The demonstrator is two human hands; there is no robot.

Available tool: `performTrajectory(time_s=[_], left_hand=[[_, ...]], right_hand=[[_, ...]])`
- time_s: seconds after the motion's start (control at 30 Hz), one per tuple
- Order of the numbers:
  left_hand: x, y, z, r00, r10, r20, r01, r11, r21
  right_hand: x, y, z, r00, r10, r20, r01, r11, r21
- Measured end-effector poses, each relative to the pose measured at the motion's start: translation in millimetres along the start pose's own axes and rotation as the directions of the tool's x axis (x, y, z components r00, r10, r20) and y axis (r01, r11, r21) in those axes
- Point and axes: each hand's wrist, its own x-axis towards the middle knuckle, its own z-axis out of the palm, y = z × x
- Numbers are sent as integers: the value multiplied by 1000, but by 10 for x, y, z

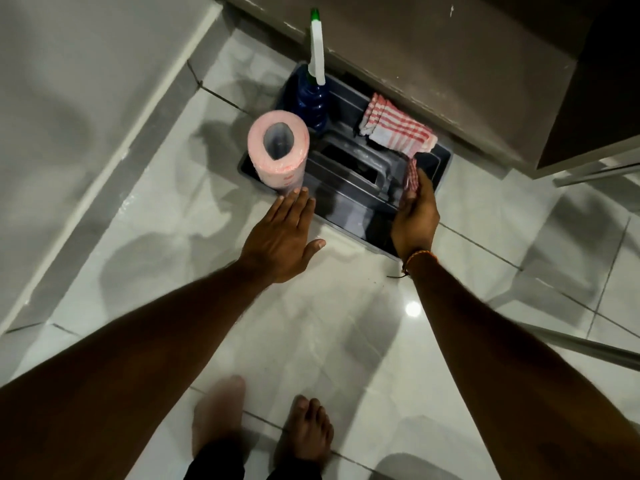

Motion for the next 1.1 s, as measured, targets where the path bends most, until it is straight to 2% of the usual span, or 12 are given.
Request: performTrajectory(time_s=[0.1,0.27,0.4,0.5,0.63,0.7,0.77,0.87,0.93,1.0,1.1], left_hand=[[-345,-74,-228,999,-38,-25,38,999,-5],[-1043,-292,-459,978,-200,-57,195,977,-88],[-1651,-504,-366,932,-358,-66,339,920,-196],[-2131,-706,-121,876,-482,-12,463,849,-256],[-2660,-990,379,814,-580,26,566,783,-257],[-2878,-1153,703,775,-630,62,621,737,-267],[-2999,-1295,1031,739,-670,71,658,695,-292],[-3096,-1501,1593,703,-708,73,687,648,-330],[-3120,-1596,1905,693,-714,103,697,626,-351],[-3139,-1676,2198,694,-714,87,693,631,-350],[-3176,-1723,2503,724,-688,-44,647,700,-303]], right_hand=[[-307,-212,-50,1000,9,3,-9,999,41],[-907,-525,7,993,-57,101,63,996,-58],[-1385,-715,248,963,-183,196,206,973,-106],[-1705,-813,584,928,-229,292,266,959,-93],[-1934,-837,1136,809,-335,482,440,890,-119],[-1991,-749,1503,711,-428,558,601,782,-167],[-1965,-665,1894,641,-485,595,703,683,-200],[-1892,-464,2591,553,-496,669,786,577,-222],[-1885,-256,2973,467,-473,747,838,506,-204],[-1920,-8,3273,393,-416,820,887,406,-219],[-1871,255,3446,361,-446,819,920,313,-235]])
